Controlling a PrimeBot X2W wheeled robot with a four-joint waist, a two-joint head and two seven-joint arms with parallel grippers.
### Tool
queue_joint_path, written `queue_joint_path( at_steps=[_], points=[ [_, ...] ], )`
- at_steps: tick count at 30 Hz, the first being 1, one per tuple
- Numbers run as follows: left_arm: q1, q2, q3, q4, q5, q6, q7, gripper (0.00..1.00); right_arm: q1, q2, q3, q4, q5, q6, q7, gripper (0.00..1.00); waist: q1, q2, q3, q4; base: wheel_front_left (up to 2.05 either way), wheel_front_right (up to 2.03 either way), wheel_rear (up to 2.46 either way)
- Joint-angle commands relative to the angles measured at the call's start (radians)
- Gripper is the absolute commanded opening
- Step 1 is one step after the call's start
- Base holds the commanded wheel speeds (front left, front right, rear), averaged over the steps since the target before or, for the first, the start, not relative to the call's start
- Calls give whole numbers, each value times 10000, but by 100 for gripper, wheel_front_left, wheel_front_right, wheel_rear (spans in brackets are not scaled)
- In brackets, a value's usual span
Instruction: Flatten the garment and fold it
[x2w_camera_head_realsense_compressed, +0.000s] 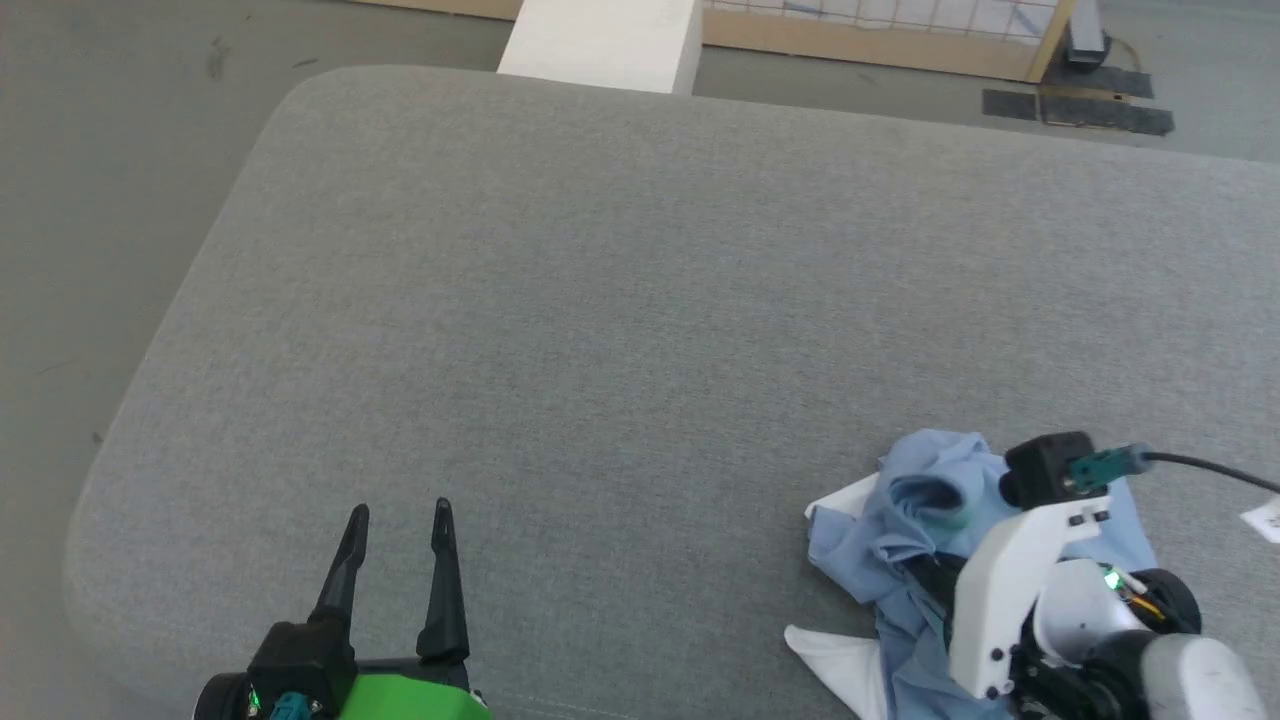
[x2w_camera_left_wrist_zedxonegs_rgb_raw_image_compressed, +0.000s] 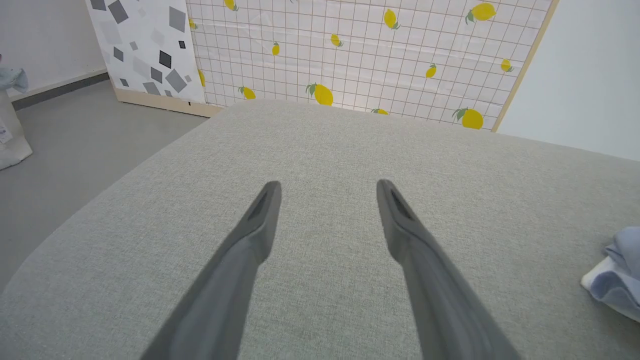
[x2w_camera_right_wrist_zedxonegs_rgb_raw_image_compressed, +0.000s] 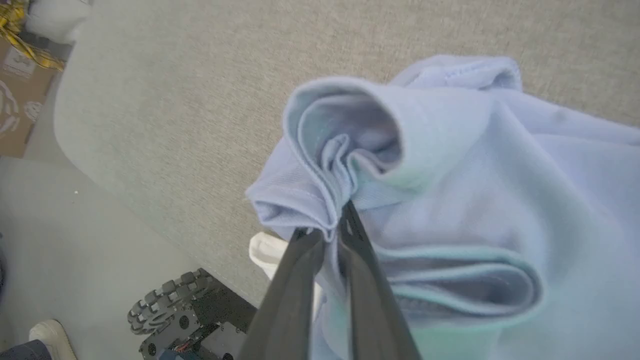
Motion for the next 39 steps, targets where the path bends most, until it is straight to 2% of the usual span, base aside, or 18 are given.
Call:
queue_joint_path(
  at_steps=[1,5,6,7,8,12,16,20,25,28,30,34,39],
  points=[
    [-74,-52,-37,31,-96,24,-45,100,-213,21,47,341,-212,-13,-157,0,0,0,90,131,0,0,0],
    [-204,-56,-148,79,-145,60,-45,100,-579,32,138,1433,-902,-13,-576,0,0,0,189,270,0,0,0],
    [-238,-57,-166,90,-152,73,-45,100,-675,35,159,1668,-1000,-13,-671,10,0,0,210,287,0,0,0],
    [-283,-59,-185,107,-167,106,-45,100,-832,39,252,1937,-1052,-13,-712,74,0,0,229,286,0,0,0],
    [-293,-59,-190,114,-177,123,-45,100,-896,40,286,1982,-1020,-13,-697,100,0,0,226,272,0,0,0],
    [-242,-60,-168,162,-238,175,-45,100,-1058,43,654,1620,-611,-13,-310,100,0,0,102,104,0,0,0],
    [-144,-61,-127,217,-294,192,-45,100,-942,-74,657,388,92,-13,313,100,0,0,-125,-117,0,0,0],
    [-48,-61,-55,129,-308,220,-45,100,-699,-191,-170,-1219,716,-13,470,100,0,0,-200,-345,0,0,0],
    [-100,-61,-51,-136,-213,262,-45,100,-354,-535,-1889,-2344,441,-13,-731,100,0,0,-12,-536,0,0,0],
    [-140,-62,-63,-253,-126,265,-45,100,140,-782,-2640,-2054,110,-13,-1330,100,0,0,156,-622,0,0,0],
    [-158,-62,-57,-282,-73,244,-45,100,486,-648,-3172,-1456,78,-13,-1600,100,0,0,274,-682,0,0,0],
    [-286,-62,-68,-260,7,182,-45,100,762,-679,-3354,-250,-45,-13,-1896,100,0,0,477,-707,0,0,0],
    [-385,-62,-62,-220,136,114,-45,100,599,-668,-3050,1012,102,-13,-2016,100,0,0,623,-661,0,0,0]
  ],
)
